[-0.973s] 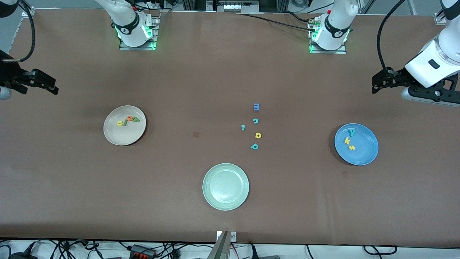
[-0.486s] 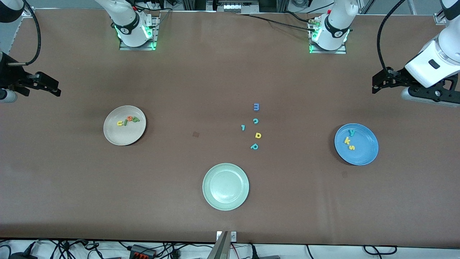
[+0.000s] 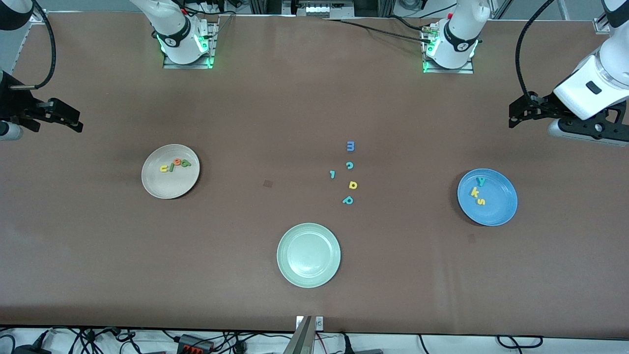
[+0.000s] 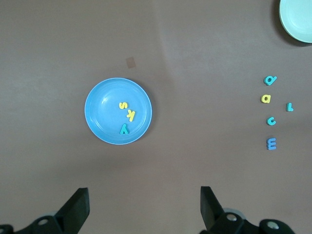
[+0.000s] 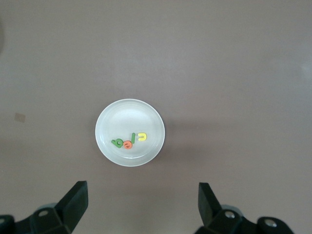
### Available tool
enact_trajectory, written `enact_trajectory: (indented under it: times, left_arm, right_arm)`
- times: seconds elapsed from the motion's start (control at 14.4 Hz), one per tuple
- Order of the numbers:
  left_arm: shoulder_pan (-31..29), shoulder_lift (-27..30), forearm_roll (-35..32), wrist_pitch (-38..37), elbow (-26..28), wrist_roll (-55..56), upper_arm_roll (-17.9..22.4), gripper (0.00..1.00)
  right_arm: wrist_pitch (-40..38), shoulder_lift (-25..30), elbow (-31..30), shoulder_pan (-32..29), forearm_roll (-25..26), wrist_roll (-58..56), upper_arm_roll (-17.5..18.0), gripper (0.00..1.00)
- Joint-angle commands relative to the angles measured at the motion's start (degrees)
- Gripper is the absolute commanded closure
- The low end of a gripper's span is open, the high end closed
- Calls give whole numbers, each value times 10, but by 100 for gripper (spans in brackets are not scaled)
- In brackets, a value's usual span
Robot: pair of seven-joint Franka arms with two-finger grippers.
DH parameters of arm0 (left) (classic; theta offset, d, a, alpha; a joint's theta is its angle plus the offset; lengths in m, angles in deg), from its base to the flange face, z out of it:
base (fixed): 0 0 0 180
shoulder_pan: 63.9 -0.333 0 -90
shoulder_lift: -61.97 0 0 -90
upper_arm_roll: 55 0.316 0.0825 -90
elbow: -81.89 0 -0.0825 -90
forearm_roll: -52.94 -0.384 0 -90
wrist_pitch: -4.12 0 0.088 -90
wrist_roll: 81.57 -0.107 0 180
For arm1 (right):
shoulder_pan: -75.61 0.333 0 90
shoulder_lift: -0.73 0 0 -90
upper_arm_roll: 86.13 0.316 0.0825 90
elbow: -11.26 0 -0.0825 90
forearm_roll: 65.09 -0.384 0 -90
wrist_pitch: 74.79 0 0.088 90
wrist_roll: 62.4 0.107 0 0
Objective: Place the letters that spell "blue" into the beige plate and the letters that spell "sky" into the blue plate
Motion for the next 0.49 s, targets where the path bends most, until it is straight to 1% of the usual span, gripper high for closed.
enact_trajectory:
  times: [0.0, 0.42]
  left_arm:
    - [1, -8, 6, -13, -18, -2, 2, 0]
    - [2, -8, 6, -14, -18, -2, 2, 0]
  right_arm:
    - [9, 5, -4, -1, -2, 1, 0, 0]
    - [18, 1, -9, -1, -2, 0, 0, 0]
